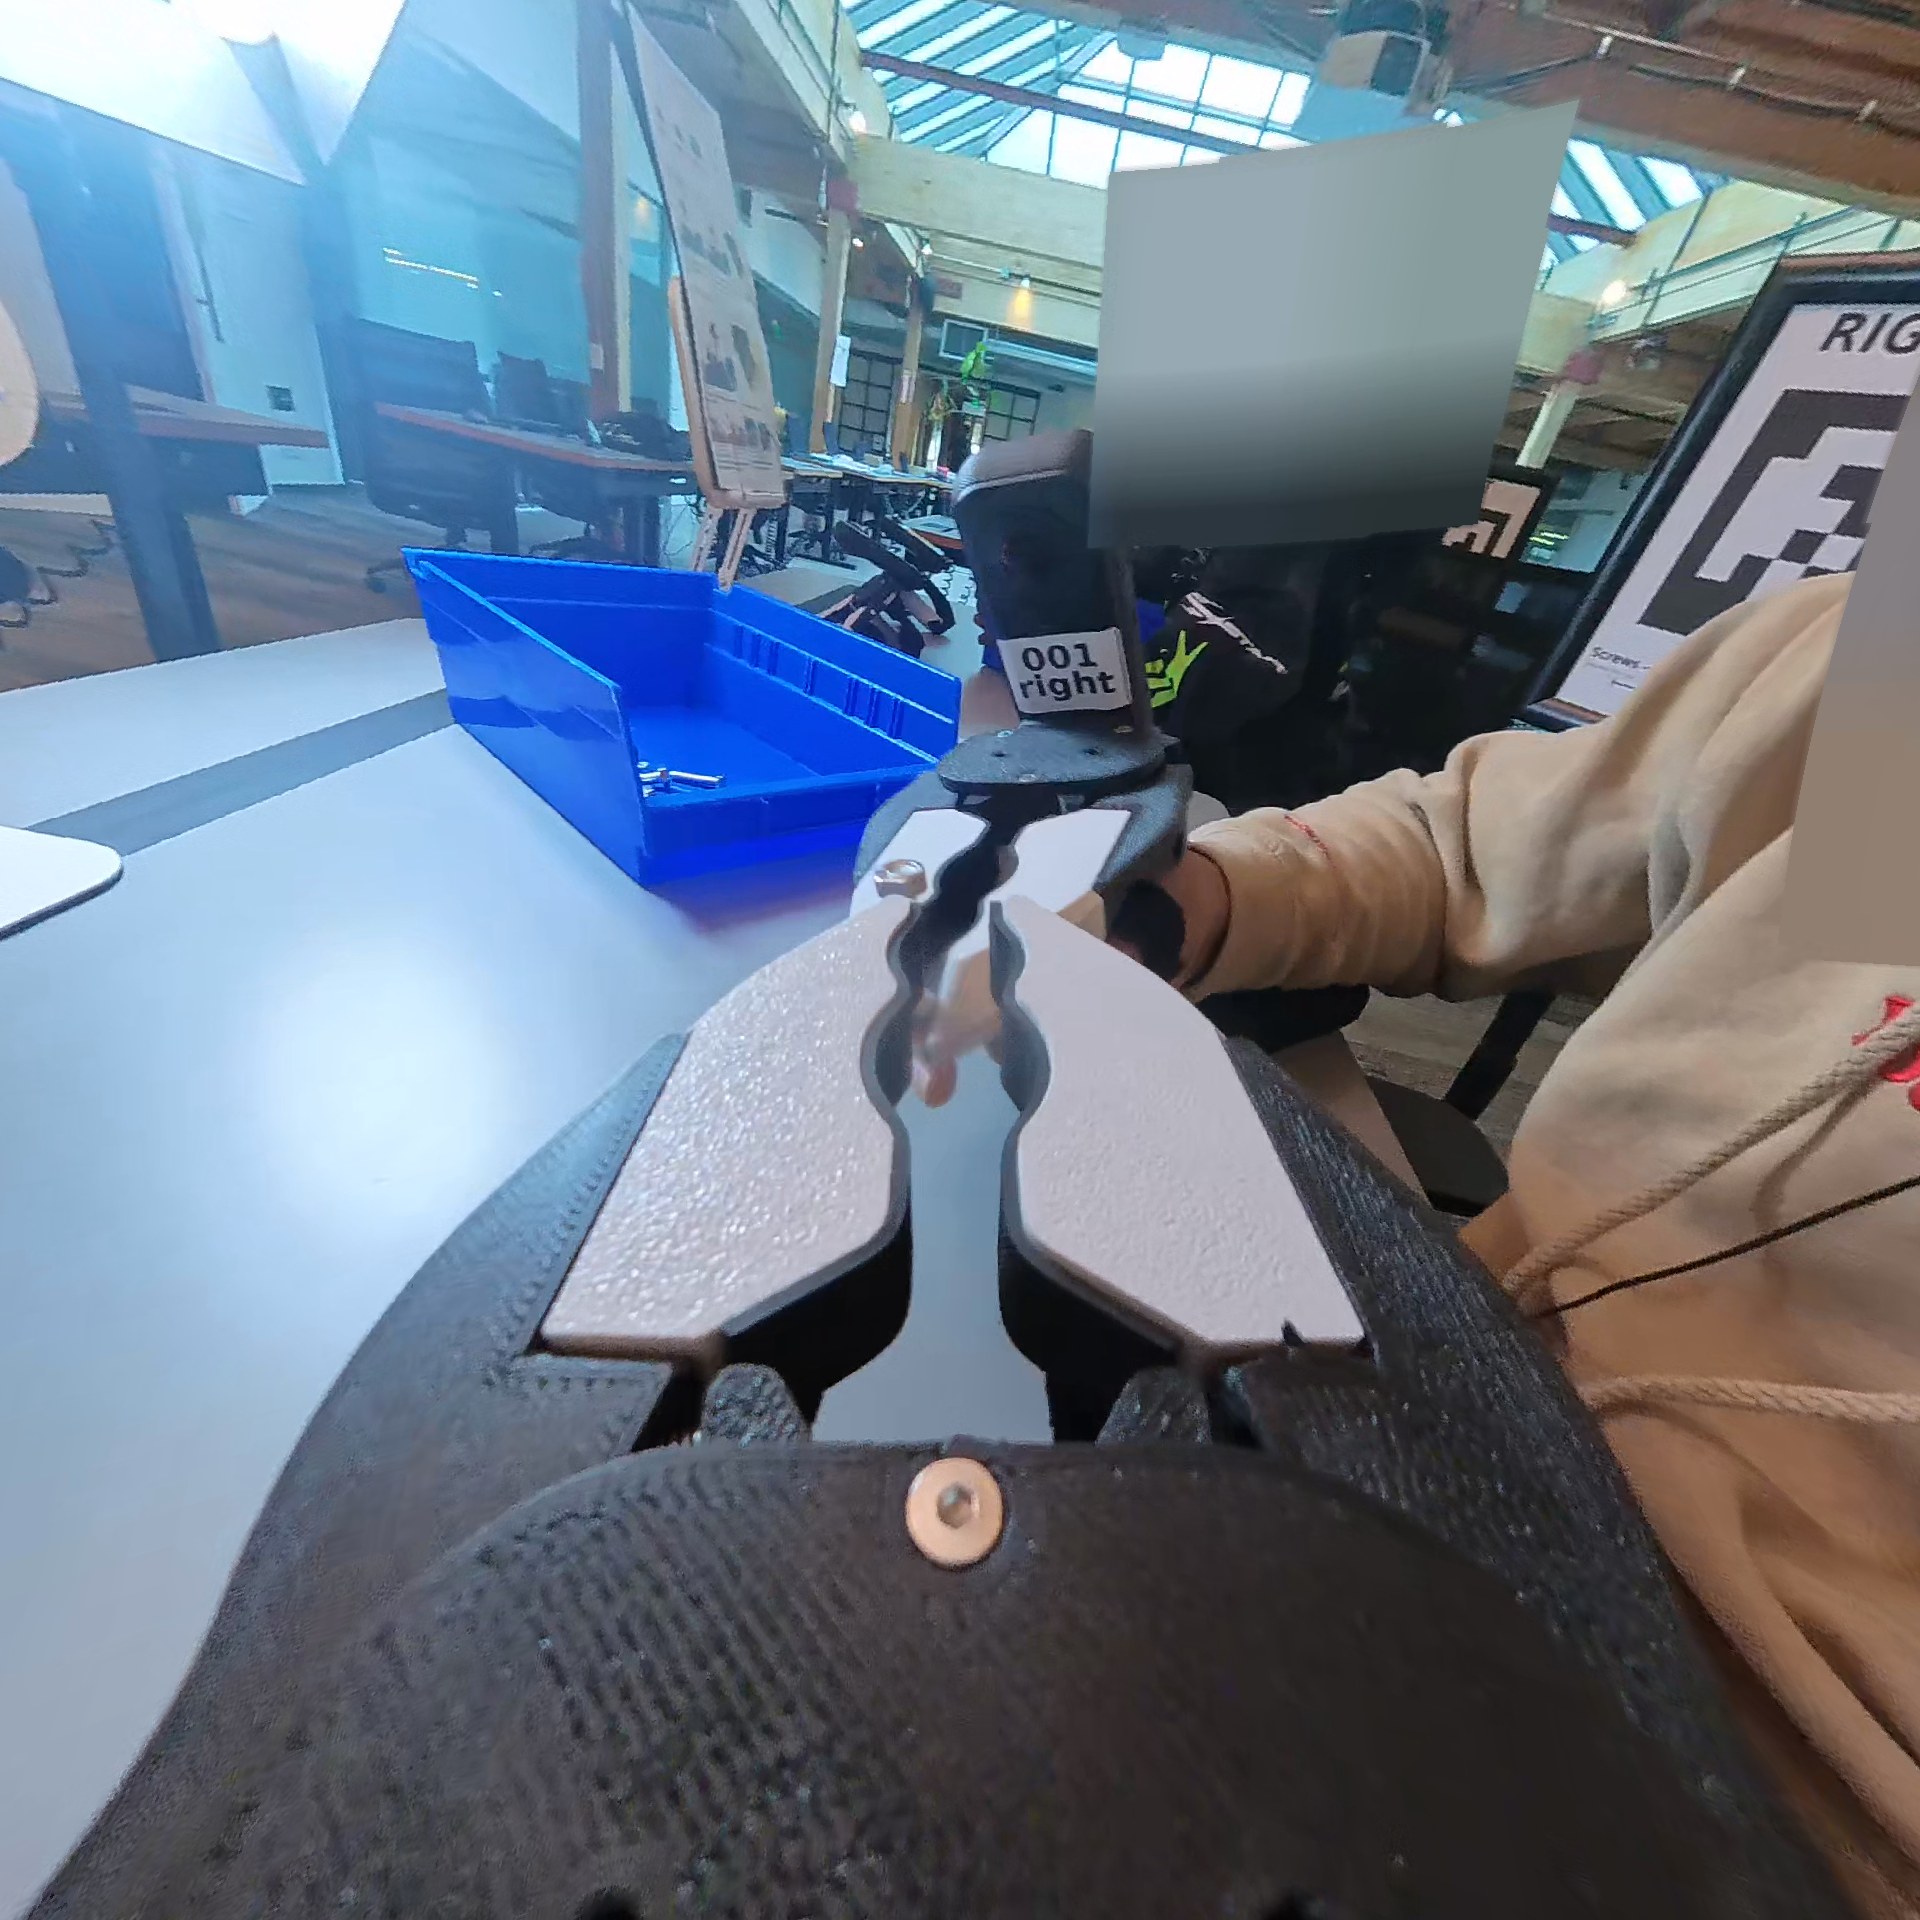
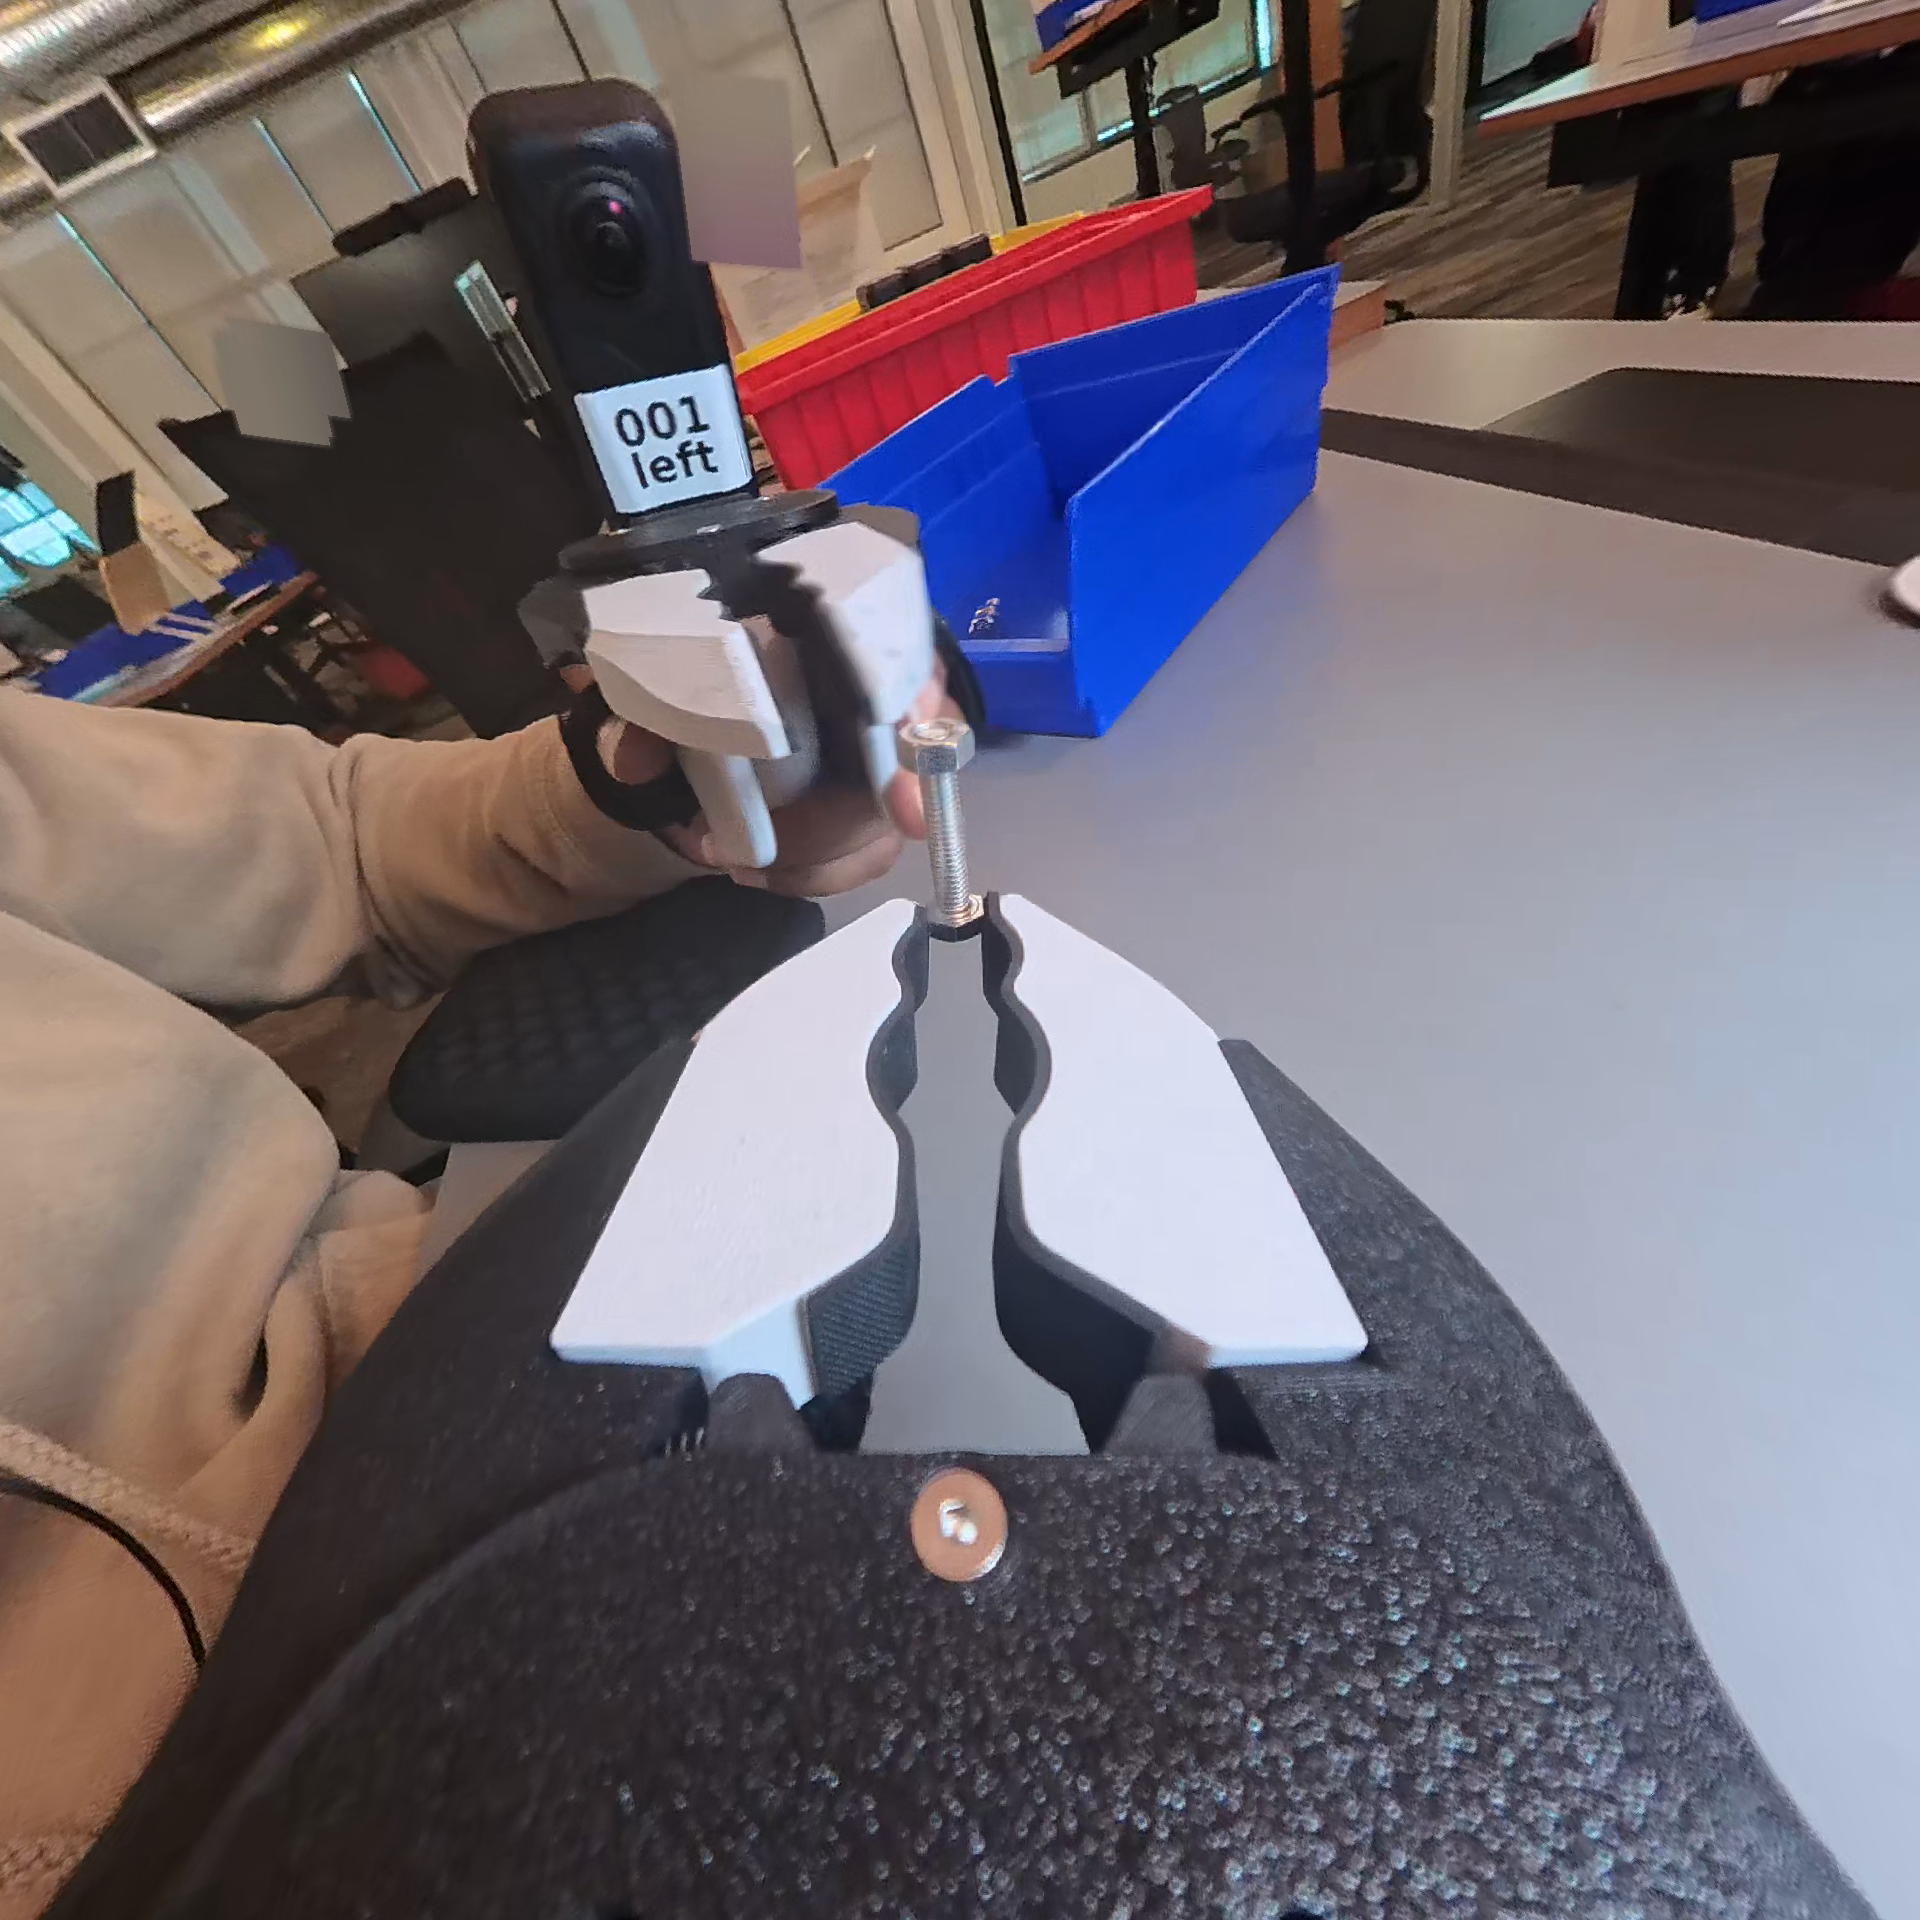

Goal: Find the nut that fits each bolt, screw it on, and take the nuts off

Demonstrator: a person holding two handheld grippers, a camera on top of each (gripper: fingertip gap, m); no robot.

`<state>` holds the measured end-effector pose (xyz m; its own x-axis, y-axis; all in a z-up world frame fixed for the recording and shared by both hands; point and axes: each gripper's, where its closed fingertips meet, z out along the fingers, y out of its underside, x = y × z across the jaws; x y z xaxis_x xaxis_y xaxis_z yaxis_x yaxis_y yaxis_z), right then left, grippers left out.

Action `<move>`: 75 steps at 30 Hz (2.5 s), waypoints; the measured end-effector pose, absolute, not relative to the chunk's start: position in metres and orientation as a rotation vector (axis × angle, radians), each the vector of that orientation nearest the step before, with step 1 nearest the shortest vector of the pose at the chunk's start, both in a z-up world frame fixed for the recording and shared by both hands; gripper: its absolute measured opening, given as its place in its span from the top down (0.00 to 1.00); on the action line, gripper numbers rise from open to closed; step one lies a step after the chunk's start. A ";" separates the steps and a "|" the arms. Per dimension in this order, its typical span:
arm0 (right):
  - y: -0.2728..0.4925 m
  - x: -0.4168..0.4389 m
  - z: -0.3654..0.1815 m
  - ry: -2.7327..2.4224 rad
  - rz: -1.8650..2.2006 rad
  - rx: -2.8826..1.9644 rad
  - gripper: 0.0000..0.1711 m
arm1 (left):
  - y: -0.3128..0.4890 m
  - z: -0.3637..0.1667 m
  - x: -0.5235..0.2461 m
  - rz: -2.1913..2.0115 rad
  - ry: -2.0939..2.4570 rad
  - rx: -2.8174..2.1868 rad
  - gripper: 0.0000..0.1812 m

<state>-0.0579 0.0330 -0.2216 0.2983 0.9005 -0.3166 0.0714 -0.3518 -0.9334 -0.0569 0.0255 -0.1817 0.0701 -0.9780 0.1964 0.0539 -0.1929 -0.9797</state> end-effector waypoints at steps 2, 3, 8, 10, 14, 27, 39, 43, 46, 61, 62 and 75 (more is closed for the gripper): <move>0.026 -0.064 -0.223 -0.932 1.181 -1.663 0.94 | 0.027 -0.184 -0.054 -1.291 1.015 -1.359 0.87; 0.024 -0.066 -0.224 -0.946 1.183 -1.660 0.94 | 0.026 -0.185 -0.053 -1.285 1.022 -1.360 0.84; 0.033 -0.058 -0.220 -0.887 1.171 -1.662 0.94 | 0.015 -0.185 -0.051 -1.331 1.089 -1.343 0.93; 0.039 -0.052 -0.217 -0.856 1.173 -1.665 0.94 | 0.017 -0.180 -0.055 -1.353 1.055 -1.335 0.95; 0.031 -0.059 -0.219 -0.902 1.182 -1.656 0.94 | 0.024 -0.181 -0.055 -1.319 1.021 -1.348 0.91; 0.031 -0.059 -0.218 -0.902 1.178 -1.648 0.94 | 0.024 -0.180 -0.055 -1.327 1.012 -1.346 0.90; 0.034 -0.056 -0.218 -0.887 1.167 -1.651 0.94 | 0.021 -0.179 -0.056 -1.345 1.023 -1.338 0.94; 0.023 -0.067 -0.222 -0.957 1.172 -1.637 0.94 | 0.021 -0.184 -0.051 -1.307 1.039 -1.351 0.81; 0.026 -0.065 -0.222 -0.938 1.168 -1.642 0.94 | 0.014 -0.186 -0.049 -1.309 1.081 -1.345 0.84; 0.032 -0.059 -0.219 -0.895 1.170 -1.647 0.94 | 0.014 -0.180 -0.054 -1.341 1.075 -1.320 0.93; 0.034 -0.056 -0.217 -0.882 1.171 -1.646 0.94 | 0.016 -0.177 -0.056 -1.354 1.052 -1.317 0.94; 0.028 -0.061 -0.220 -0.913 1.170 -1.643 0.94 | 0.017 -0.179 -0.054 -1.340 1.057 -1.327 0.93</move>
<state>-0.0611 0.0280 -0.2197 0.2816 0.9123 -0.2973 0.0666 -0.3277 -0.9424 -0.0541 0.0168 -0.1790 0.0293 -0.9821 0.1860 0.0473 -0.1845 -0.9817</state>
